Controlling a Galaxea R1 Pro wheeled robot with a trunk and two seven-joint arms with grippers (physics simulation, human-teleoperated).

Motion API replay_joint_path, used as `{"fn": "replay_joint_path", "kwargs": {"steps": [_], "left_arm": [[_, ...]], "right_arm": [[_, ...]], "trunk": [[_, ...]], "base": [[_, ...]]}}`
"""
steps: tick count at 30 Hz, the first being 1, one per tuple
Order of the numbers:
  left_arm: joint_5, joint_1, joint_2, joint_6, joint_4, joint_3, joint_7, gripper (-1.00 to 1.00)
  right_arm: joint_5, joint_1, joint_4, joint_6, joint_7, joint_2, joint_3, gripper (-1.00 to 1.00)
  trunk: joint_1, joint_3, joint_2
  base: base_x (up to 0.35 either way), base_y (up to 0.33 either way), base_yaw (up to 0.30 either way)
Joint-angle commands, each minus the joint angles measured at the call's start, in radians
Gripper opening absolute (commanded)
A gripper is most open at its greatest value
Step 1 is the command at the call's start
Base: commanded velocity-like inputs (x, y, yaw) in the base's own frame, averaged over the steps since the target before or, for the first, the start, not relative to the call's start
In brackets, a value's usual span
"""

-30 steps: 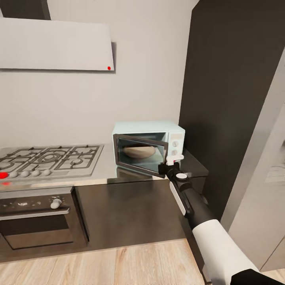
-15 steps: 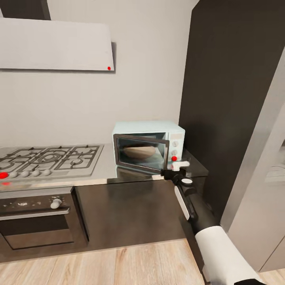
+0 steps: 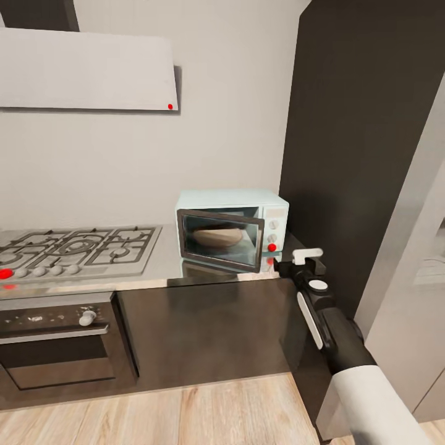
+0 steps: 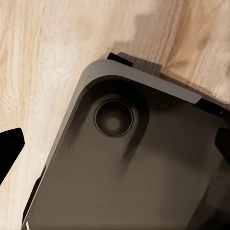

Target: In the kitchen, take the popcorn bag from the countertop, put it into the microwave, and heat it until the popcorn is cooked so the cooked popcorn ends up inside the bag.

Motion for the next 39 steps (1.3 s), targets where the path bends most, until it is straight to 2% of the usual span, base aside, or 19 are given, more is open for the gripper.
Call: {"fn": "replay_joint_path", "kwargs": {"steps": [1, 16, 21, 23, 28, 29, 33, 39], "left_arm": [[0.003, 0.0, -0.001, -0.001, -0.002, 0.001, 0.001, 1.0], [0.009, 0.0, 0.002, 0.001, -0.001, -0.002, 0.001, 1.0], [0.007, 0.0, 0.002, 0.001, -0.002, -0.003, 0.001, 1.0], [0.006, 0.0, 0.002, 0.001, -0.002, -0.003, 0.001, 1.0], [0.004, 0.0, 0.002, 0.001, -0.002, -0.003, 0.001, 1.0], [0.004, 0.0, 0.002, 0.001, -0.002, -0.003, 0.001, 1.0], [0.003, 0.0, 0.002, 0.0, -0.002, -0.003, 0.001, 1.0], [0.003, 0.0, -0.002, 0.0, -0.002, 0.004, 0.001, 1.0]], "right_arm": [[0.004, -0.001, -0.005, 0.006, -0.004, 0.0, 0.002, 1.0], [0.002, 0.0, -0.017, -0.005, -0.004, -0.001, 0.002, 1.0], [0.001, -0.001, -0.019, -0.006, 0.019, 0.002, 0.003, 1.0], [-0.001, -0.001, -0.021, -0.005, 0.052, 0.003, 0.003, 1.0], [-0.022, 0.001, -0.015, 0.008, 0.345, 0.003, 0.003, 1.0], [-0.023, 0.007, -0.015, 0.008, 0.369, 0.002, 0.003, 1.0], [-0.02, 0.033, -0.026, 0.007, 0.407, 0.001, 0.005, 1.0], [-0.015, 0.036, -0.027, 0.011, 0.413, 0.001, 0.005, 1.0]], "trunk": [[0.0, -0.001, 0.0], [0.0, -0.001, 0.0], [0.0, -0.001, 0.0], [0.0, -0.001, 0.0], [0.0, -0.001, 0.0], [0.0, -0.001, 0.0], [0.0, -0.001, 0.0], [0.0, -0.001, 0.0]], "base": [[0.0, 0.0, 0.0], [0.269, 0.0, 0.0], [0.321, 0.0, 0.0], [0.171, 0.0, 0.0], [0.028, 0.0, 0.0], [0.002, 0.0, 0.0], [0.0, 0.0, 0.0], [-0.071, 0.065, 0.0]]}}
